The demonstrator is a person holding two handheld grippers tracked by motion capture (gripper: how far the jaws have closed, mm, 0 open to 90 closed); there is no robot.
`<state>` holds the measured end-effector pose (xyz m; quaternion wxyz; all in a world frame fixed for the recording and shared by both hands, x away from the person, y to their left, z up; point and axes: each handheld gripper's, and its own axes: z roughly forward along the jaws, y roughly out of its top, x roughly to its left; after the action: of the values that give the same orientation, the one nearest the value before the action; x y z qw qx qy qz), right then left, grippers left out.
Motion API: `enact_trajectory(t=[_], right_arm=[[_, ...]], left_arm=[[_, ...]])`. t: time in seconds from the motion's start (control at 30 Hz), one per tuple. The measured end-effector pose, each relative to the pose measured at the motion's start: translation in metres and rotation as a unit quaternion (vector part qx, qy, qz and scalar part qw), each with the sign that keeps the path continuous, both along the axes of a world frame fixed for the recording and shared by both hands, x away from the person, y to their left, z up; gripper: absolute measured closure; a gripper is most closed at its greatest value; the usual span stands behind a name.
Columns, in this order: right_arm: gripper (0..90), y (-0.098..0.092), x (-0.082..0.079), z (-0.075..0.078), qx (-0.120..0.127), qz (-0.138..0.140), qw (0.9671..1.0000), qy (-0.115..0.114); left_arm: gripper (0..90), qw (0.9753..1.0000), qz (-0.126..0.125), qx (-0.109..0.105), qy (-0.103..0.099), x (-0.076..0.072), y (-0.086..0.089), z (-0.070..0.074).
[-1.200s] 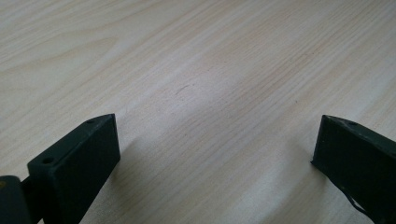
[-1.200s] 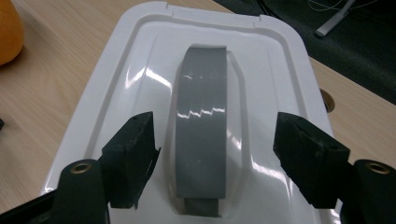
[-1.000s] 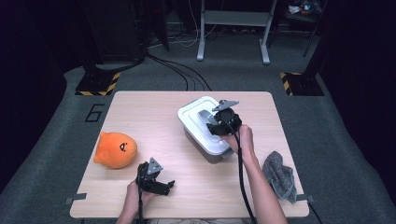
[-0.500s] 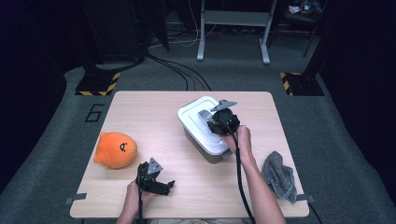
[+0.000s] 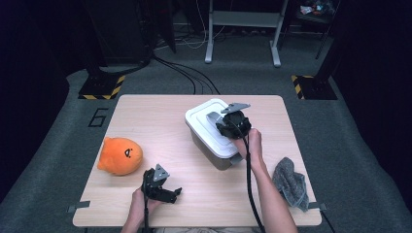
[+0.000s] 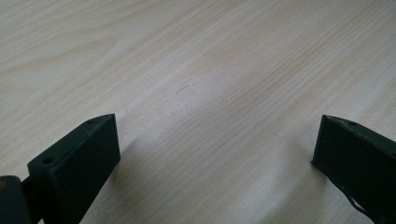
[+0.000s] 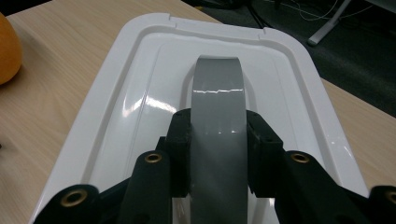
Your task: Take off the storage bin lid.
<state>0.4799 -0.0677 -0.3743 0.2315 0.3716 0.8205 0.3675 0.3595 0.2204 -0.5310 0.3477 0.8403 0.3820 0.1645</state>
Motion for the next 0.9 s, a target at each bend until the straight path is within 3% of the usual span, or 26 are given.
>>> enact_trajectory(t=[0.37,0.9], right_arm=[[66.1,-0.015,0.002,0.011,0.013,-0.004,0.9996,-0.023],[66.1,-0.041,0.01,0.023,0.033,-0.036,0.9982,-0.034]], left_arm=[[0.2,1.0,0.001,-0.003,0.001,0.0,0.0,0.0],[0.2,1.0,0.001,-0.003,0.002,0.0,0.0,0.0]])
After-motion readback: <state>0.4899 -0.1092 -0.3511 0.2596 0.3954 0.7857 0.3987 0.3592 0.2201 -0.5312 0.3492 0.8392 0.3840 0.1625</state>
